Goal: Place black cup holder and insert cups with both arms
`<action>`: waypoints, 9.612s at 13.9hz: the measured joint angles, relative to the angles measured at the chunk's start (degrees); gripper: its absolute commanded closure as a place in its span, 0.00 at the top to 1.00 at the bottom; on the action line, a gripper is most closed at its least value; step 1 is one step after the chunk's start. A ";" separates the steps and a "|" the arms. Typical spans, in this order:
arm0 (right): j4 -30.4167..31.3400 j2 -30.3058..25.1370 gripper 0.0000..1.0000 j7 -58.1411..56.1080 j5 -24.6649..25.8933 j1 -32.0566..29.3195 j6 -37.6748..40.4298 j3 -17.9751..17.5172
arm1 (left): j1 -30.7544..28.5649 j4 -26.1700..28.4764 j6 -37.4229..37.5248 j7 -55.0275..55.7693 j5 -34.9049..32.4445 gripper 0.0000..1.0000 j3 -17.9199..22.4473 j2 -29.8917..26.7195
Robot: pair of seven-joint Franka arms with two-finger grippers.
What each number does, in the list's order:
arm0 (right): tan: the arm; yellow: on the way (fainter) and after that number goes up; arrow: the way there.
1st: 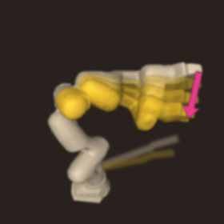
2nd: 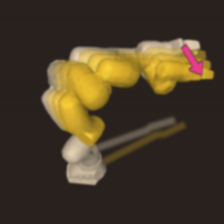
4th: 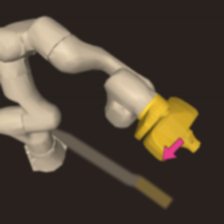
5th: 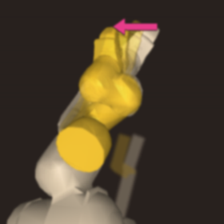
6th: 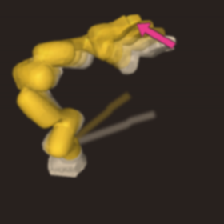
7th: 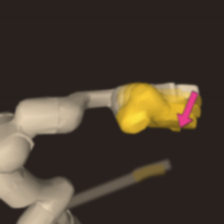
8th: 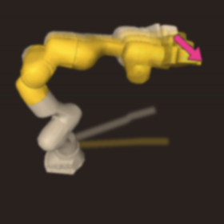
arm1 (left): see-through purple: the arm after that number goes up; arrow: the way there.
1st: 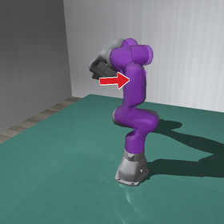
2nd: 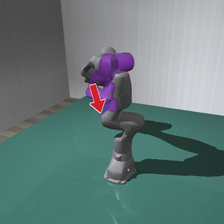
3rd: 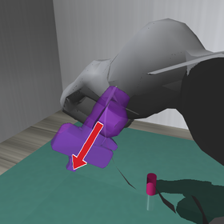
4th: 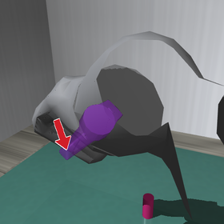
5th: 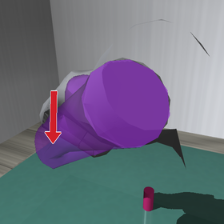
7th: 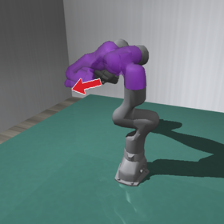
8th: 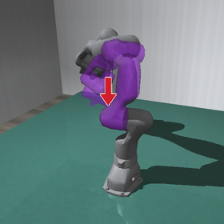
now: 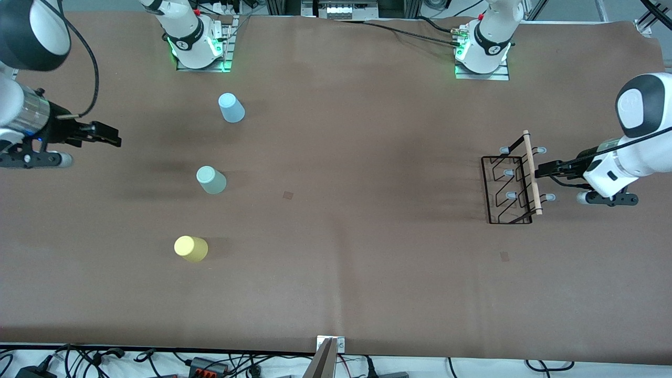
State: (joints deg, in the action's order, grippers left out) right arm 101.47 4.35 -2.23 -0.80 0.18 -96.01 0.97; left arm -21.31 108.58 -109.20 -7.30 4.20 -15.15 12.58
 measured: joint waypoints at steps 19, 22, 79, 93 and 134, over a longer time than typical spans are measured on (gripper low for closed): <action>8.25 11.96 1.00 11.74 -0.21 11.87 -18.43 -0.14 | 0.15 7.45 -4.67 4.64 0.02 0.00 -2.69 0.65; 9.64 13.89 1.00 12.80 -0.21 12.30 -20.85 -0.18 | 0.36 7.28 -4.66 4.64 0.02 0.01 -3.60 0.65; -14.43 20.10 0.30 25.32 -11.09 32.61 4.11 -8.94 | 22.18 -40.77 34.64 31.67 2.28 1.00 -5.92 10.60; -14.11 24.64 0.30 28.13 -14.05 37.98 1.15 -8.78 | 18.61 -26.69 23.17 3.44 -2.46 1.00 6.83 -1.58; -28.17 43.81 1.00 11.31 -5.21 13.18 -19.63 6.40 | 24.27 -14.71 19.62 6.20 -4.39 1.00 15.88 -13.11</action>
State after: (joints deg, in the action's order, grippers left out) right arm 73.30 48.17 9.08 -6.01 13.36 -115.64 7.37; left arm 2.96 93.87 -89.59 -1.09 -0.19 0.73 -0.54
